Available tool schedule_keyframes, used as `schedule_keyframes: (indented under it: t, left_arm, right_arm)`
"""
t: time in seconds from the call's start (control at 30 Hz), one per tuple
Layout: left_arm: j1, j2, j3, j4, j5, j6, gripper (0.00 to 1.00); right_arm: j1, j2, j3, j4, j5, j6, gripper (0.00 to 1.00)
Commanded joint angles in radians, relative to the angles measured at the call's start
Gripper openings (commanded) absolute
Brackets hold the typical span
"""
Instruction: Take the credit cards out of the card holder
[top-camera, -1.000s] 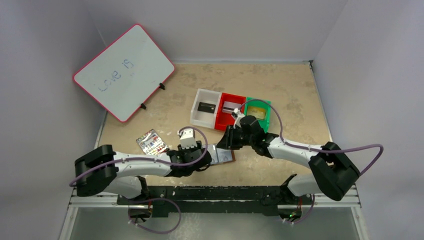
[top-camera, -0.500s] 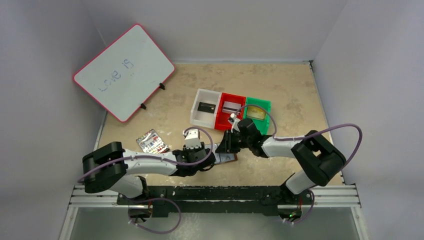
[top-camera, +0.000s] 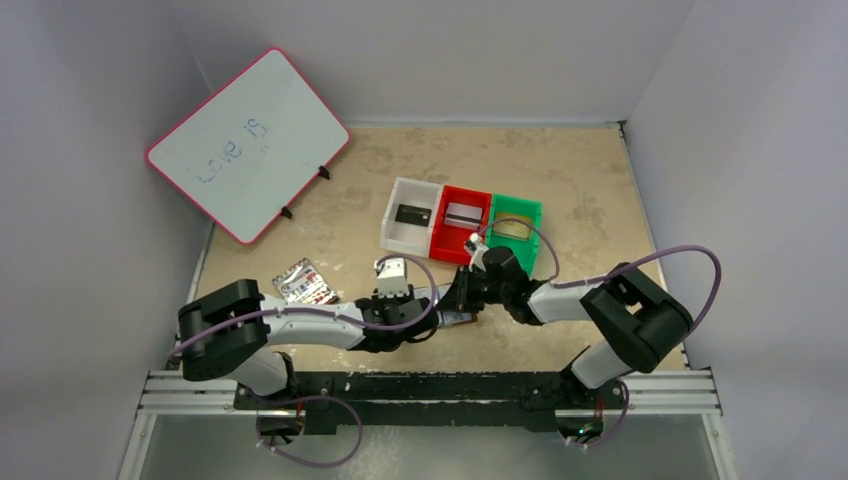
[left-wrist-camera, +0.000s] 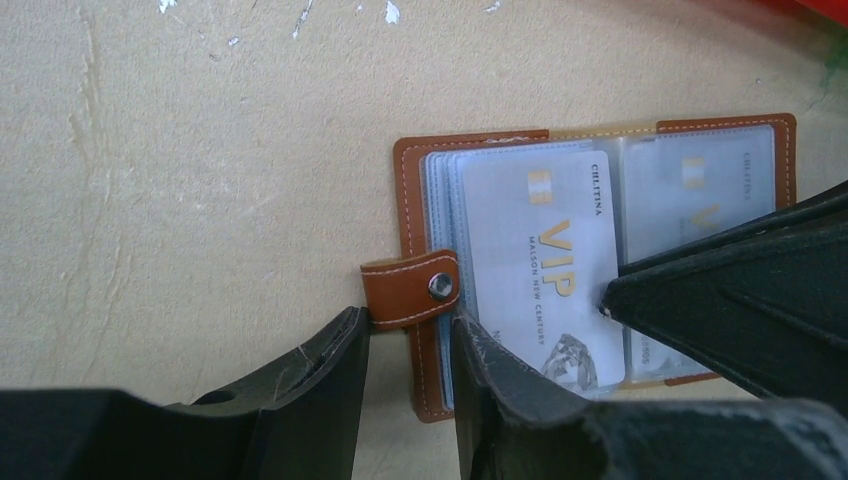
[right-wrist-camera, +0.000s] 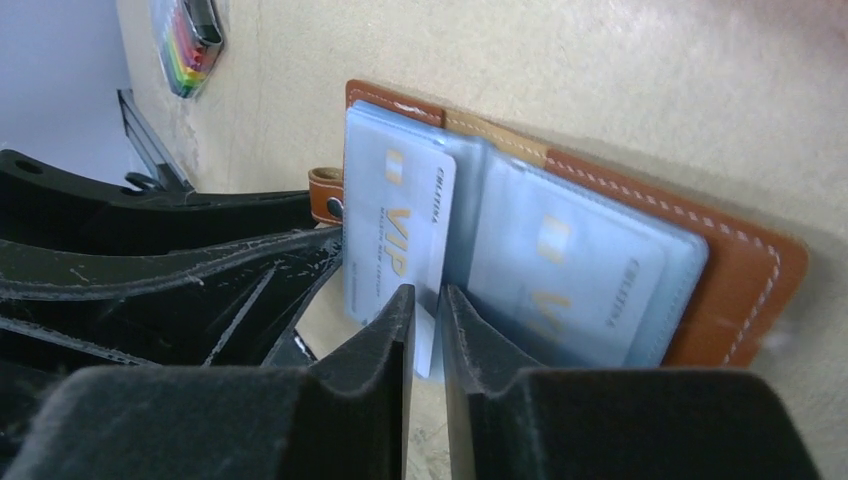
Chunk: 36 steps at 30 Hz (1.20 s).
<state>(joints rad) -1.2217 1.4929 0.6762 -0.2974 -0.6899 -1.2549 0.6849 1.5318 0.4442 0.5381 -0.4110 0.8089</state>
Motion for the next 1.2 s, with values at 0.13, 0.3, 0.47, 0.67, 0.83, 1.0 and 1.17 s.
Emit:
schedule_keyframes:
  t: [0.13,0.3,0.47,0.67,0.83,1.0,1.17]
  left_arm:
    - [-0.059,-0.133,-0.026,0.031,-0.11,-0.031,0.39]
    - [-0.059,-0.162,-0.036,0.061,-0.109,-0.005,0.45]
    - [-0.061,-0.143,-0.008,0.008,-0.121,-0.036,0.47]
    - [-0.067,-0.189,-0.013,-0.075,-0.182,-0.101,0.48]
    - [-0.067,-0.205,-0.015,-0.078,-0.196,-0.082,0.5]
    - [-0.066,-0.14,-0.012,0.036,-0.112,-0.011,0.5]
    - [-0.066,-0.058,0.021,0.026,-0.084,-0.008,0.48]
  right_arm:
    - [0.004,-0.045,-0.121,0.263,0.024,0.19,0.05]
    - [0.003,-0.062,-0.182,0.397,0.012,0.245,0.0]
    - [0.004,-0.05,-0.189,0.389,0.022,0.243,0.0]
    - [0.003,-0.056,-0.182,0.349,0.042,0.221,0.09]
    - [0.003,-0.06,-0.146,0.269,0.064,0.184,0.18]
    - [0.002,-0.038,-0.128,0.238,0.052,0.176,0.21]
    - [0.002,-0.005,-0.128,0.279,0.037,0.179,0.22]
